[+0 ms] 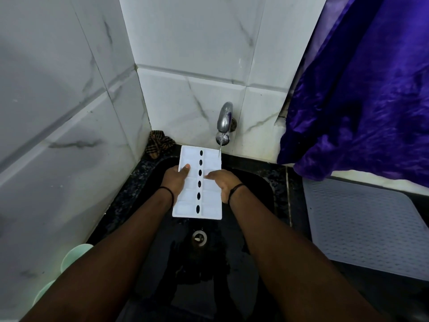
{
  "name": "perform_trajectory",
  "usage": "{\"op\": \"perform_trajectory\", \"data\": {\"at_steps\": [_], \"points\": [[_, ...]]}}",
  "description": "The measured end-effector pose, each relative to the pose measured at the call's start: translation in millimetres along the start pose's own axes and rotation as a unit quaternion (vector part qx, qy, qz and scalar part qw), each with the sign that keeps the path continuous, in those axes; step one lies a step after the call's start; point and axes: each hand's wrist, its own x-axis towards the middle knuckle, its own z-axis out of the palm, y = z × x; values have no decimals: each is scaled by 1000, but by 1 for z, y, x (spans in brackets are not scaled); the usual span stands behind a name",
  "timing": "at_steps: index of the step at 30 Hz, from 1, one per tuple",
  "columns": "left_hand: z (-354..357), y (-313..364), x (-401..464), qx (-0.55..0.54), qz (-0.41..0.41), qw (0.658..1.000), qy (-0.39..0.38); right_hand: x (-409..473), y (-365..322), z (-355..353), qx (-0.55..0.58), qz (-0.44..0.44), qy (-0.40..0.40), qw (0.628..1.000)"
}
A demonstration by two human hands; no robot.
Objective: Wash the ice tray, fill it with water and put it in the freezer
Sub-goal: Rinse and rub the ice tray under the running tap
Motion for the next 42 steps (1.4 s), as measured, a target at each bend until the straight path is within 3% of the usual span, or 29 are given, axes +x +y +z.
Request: {"op": "perform_trajectory", "data": {"at_steps": [8,13,19,24,28,33,39,42], "points": [[4,15,16,24,36,999,25,16,-5,2,7,-47,99,994],[8,14,19,1,7,998,56,22,-8,0,-2,-75,71,995],[1,11,12,-6,103,992,72,16,-15,3,32,-79,1,996],[3,8,13,179,124,971,94,17,-1,8,14,14,16,1000],[8,10,11,227,92,964,106,22,11,7,40,4,65,997],[14,15,15,103,10,993,64,24,6,-1,50,-25,95,994],[22,7,12,2,-35,999,38,21,-6,-18,-29,12,57,998],[24,-3,9,-35,-54,998,19,26,-6,-22,-55,-32,81,995]]}}
